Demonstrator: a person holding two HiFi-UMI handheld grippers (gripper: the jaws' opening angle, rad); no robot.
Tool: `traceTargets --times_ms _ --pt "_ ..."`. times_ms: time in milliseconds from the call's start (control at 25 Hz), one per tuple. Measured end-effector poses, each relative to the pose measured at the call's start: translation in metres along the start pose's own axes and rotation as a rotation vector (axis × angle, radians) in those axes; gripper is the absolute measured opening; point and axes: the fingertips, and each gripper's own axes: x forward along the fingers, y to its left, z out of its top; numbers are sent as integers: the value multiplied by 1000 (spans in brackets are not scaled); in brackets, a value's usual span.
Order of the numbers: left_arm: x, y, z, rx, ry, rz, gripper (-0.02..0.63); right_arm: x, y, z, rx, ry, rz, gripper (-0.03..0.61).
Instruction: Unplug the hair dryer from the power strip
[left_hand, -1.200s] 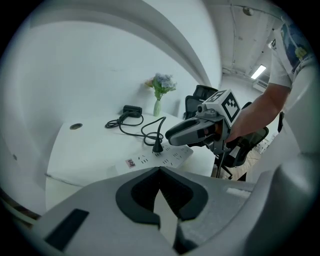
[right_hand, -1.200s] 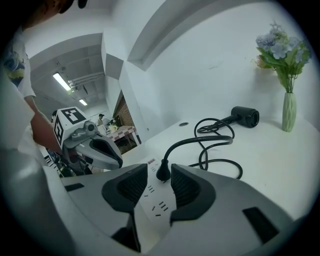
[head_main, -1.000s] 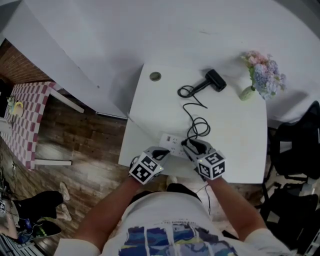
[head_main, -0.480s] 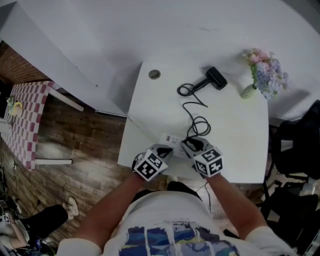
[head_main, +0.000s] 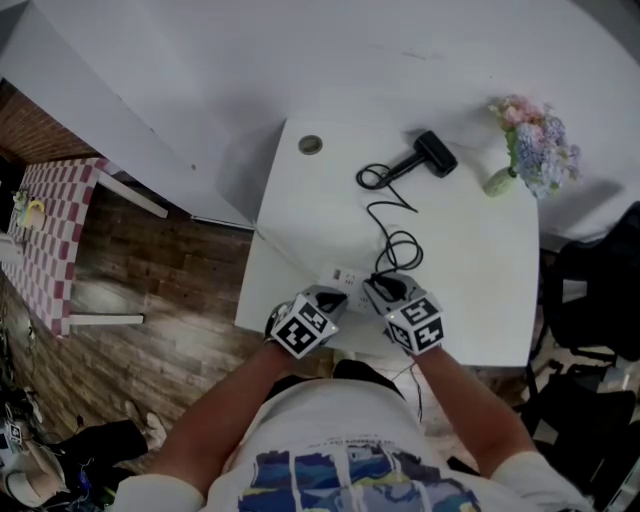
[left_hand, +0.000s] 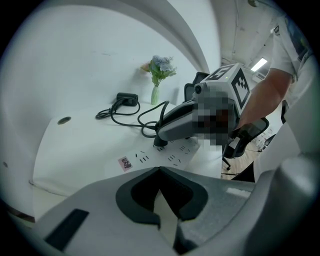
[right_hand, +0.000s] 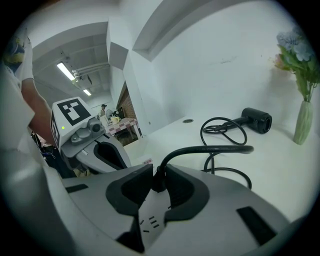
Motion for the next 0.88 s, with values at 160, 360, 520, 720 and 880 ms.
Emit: traceTargets --times_ms 160,360,520,720,880 --pt "0 1 0 -19 -8 -9 3 0 -1 1 -1 -5 -3 66" --pt "0 1 0 -2 -25 2 3 -1 -1 2 -12 -5 -10 63" --pt "-1 1 0 -5 -36 4 3 -2 0 2 -17 -1 -11 58" --pt "-1 1 -1 -2 -24 12 3 -3 1 2 -16 -1 -12 55" --pt "0 0 -1 -1 -21 16 3 -5 3 2 -30 -2 -18 54"
